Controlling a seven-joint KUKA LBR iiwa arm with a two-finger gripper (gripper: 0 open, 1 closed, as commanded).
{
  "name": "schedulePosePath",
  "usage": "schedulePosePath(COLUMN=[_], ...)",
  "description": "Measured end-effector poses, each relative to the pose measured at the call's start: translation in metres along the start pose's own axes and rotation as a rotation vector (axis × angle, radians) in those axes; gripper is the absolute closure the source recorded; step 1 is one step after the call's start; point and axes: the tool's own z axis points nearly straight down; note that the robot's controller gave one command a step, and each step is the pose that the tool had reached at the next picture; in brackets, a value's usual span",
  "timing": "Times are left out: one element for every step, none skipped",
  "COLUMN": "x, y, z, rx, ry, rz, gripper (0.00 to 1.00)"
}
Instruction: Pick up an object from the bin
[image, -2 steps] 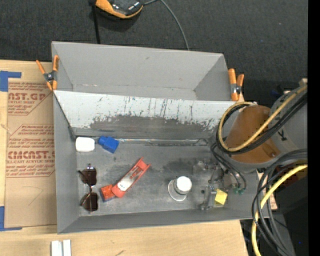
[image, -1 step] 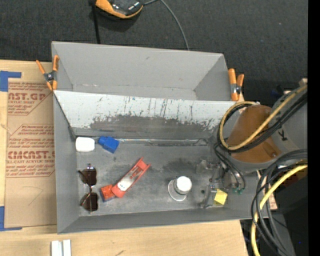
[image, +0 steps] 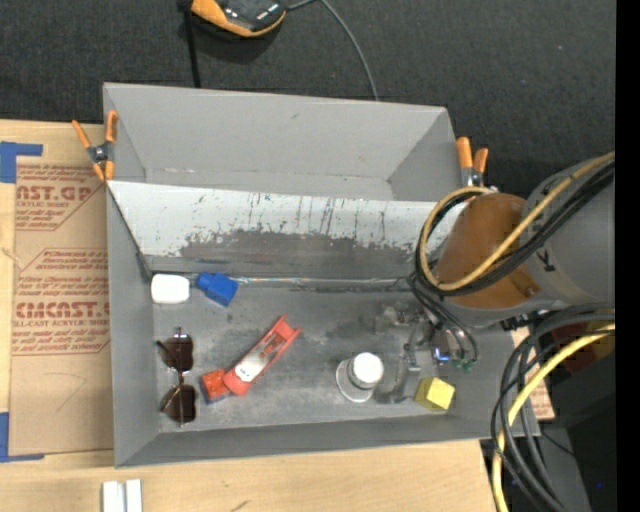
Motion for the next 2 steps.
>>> schedulePosePath(x=[0.009, 0.025], y=[-0.029, -0.015], z=[-0.003, 0.001], rx=[-0.001, 0.006], ry=[-0.001, -0.009], rz=[-0.317, -0.329], gripper=[0.00, 0.00])
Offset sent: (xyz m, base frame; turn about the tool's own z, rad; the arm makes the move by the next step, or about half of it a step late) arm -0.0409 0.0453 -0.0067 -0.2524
